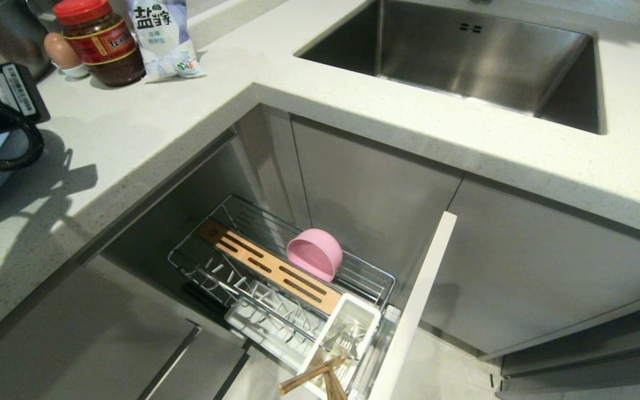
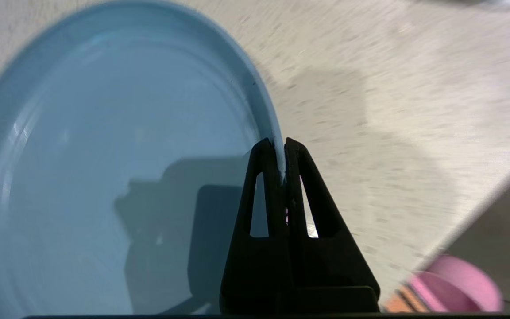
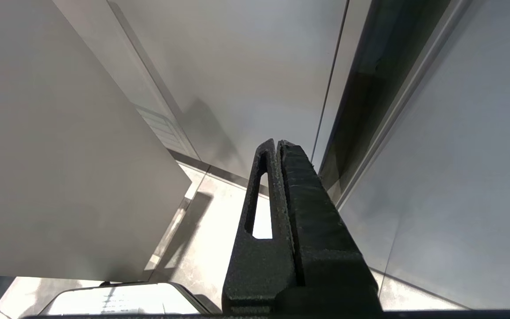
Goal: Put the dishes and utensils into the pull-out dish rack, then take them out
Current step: Pick up the plate and place it in the cupboard
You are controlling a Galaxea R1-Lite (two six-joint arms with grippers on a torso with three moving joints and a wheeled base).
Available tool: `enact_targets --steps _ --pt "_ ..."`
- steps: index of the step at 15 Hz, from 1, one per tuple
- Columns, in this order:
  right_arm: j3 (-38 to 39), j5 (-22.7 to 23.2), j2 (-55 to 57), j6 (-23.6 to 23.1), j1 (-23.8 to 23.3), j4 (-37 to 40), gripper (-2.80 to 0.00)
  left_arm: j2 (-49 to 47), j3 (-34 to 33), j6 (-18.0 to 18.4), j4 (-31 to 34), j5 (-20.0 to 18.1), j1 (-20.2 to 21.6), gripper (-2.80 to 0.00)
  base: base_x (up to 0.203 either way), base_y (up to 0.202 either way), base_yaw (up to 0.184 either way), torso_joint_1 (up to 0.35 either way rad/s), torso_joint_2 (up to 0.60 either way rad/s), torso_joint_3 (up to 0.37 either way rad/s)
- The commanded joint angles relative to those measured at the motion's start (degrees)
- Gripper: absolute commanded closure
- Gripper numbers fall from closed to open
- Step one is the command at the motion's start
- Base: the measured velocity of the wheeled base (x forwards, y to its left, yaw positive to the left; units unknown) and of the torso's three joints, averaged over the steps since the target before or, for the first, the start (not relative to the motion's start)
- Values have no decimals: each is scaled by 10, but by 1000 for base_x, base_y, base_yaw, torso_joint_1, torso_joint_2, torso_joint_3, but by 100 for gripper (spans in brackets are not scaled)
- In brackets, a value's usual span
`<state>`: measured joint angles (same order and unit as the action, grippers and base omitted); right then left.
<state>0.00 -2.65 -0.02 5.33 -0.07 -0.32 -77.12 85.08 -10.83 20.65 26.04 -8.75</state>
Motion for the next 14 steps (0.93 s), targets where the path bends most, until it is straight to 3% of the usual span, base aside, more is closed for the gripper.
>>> enact_targets --steps 1,3,6,9,11,14 --pt "0 0 -2 0 0 0 0 52 -4 -2 -26 2 -31 0 0 0 0 0 0 0" --pt "0 0 -2 0 0 0 0 79 -23 -3 -86 4 -50 0 0 0 0 0 0 0" --pt "0 0 -2 0 0 0 0 99 -49 -12 -181 9 -115 0 0 0 0 0 0 0" --pt "0 0 -2 0 0 0 0 106 -74 -27 -263 22 -209 0 0 0 0 0 0 0" --pt "0 -1 -2 0 0 0 0 105 -84 -29 -313 38 -293 0 0 0 0 0 0 0" --pt "0 0 -2 0 0 0 0 93 -96 -33 -378 88 -425 0 0 0 0 0 0 0"
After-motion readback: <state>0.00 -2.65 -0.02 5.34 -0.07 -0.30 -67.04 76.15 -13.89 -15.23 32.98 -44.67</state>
